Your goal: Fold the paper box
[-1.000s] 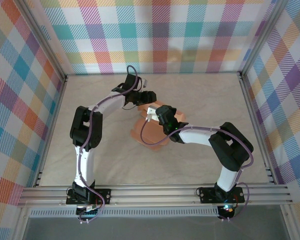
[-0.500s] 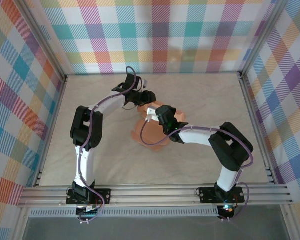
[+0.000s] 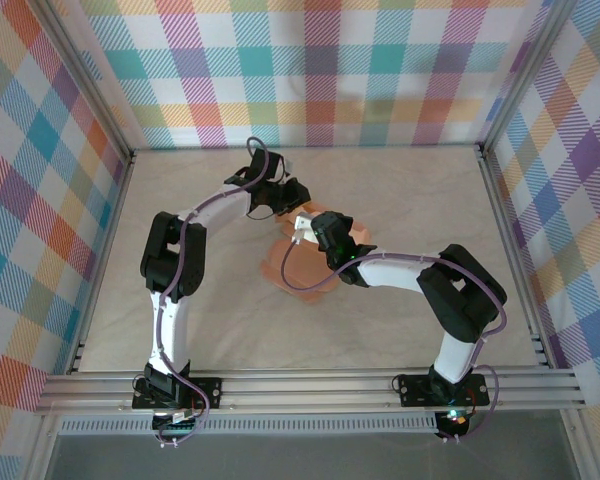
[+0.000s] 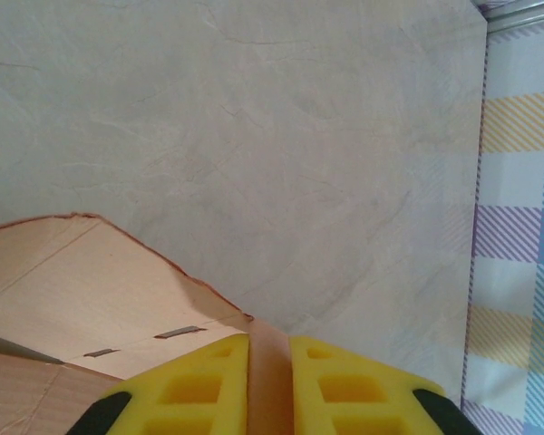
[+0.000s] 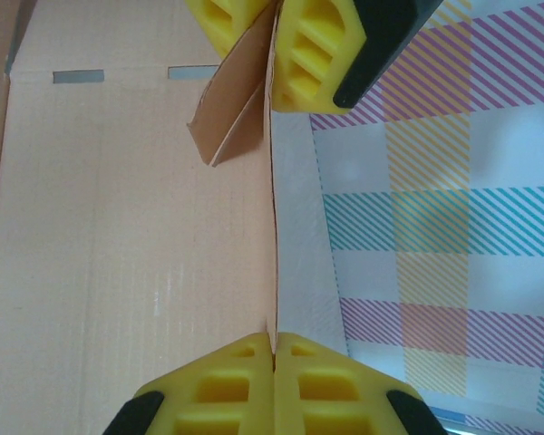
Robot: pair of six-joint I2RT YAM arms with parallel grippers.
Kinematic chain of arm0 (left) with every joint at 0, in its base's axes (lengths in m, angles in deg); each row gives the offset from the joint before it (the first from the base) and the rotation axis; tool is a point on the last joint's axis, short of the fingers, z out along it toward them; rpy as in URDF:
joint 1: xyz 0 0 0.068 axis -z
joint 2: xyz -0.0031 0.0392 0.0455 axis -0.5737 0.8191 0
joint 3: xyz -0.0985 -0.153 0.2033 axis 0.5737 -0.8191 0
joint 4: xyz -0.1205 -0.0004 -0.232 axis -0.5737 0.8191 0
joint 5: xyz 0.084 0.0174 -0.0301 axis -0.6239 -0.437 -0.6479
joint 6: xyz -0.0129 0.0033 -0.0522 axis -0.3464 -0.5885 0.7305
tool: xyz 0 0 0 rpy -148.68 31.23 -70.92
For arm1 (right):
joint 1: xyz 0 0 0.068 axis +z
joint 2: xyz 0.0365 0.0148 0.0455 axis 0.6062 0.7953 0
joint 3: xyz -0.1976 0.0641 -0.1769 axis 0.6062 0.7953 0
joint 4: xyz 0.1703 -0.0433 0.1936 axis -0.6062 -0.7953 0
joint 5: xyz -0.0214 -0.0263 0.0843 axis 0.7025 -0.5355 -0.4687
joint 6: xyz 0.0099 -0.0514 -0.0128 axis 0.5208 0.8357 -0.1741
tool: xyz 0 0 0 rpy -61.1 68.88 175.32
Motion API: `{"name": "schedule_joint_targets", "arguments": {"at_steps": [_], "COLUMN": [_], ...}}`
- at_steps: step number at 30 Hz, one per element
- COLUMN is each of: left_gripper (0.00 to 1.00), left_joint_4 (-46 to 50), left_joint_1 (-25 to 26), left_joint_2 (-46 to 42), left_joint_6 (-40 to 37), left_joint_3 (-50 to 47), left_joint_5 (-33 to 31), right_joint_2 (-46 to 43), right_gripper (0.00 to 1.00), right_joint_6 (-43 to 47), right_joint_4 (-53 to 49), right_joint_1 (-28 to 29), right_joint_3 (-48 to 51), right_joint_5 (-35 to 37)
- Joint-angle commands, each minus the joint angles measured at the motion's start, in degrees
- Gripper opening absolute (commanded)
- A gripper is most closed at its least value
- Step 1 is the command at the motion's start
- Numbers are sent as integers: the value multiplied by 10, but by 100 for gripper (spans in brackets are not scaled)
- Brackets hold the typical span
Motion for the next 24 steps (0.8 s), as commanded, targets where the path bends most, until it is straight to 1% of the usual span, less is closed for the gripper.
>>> {"name": "schedule_joint_targets", "arguments": {"at_steps": [1, 2, 3, 6, 7, 9, 11, 15, 16, 17, 18, 20, 21, 24], "left_gripper": [24, 28, 30, 30, 28, 20, 16, 8, 8, 9, 12, 23, 26, 30], "left_joint_4": [16, 15, 16, -21, -29, -43, -51, -54, -54, -54, -52, -53, -54, -56], "left_joint_1": [7, 7, 6, 5, 5, 5, 5, 5, 5, 5, 5, 5, 4, 4], "left_joint_2": [-18, -22, -25, -36, -37, -40, -41, -46, -48, -50, -51, -54, -54, -54], "left_joint_6": [15, 16, 17, 36, 43, 59, 69, 78, 77, 77, 76, 75, 76, 77], "left_joint_3": [-18, -22, -26, -44, -50, -59, -62, -67, -69, -70, -73, -77, -78, -79], "left_joint_5": [-12, -18, -22, -24, -24, -20, -15, -18, -20, -23, -27, -33, -34, -35], "right_joint_2": [3, 3, 3, 4, 5, 7, 9, 11, 11, 11, 11, 11, 10, 9], "right_gripper": [0, 0, 0, 0, 0, 0, 0, 0, 0, 0, 0, 0, 0, 0], "right_joint_6": [-17, -19, -21, -30, -33, -36, -41, -46, -46, -47, -48, -51, -53, -55], "right_joint_4": [31, 30, 30, 30, 30, 33, 33, 32, 31, 30, 29, 28, 27, 27], "right_joint_1": [3, 3, 3, 3, 3, 3, 2, 2, 2, 3, 3, 2, 2, 2], "right_joint_3": [-14, -14, -15, -15, -15, -14, -14, -15, -16, -16, -17, -17, -17, -16], "right_joint_5": [5, 5, 5, 5, 5, 6, 6, 6, 6, 6, 7, 7, 7, 9]}}
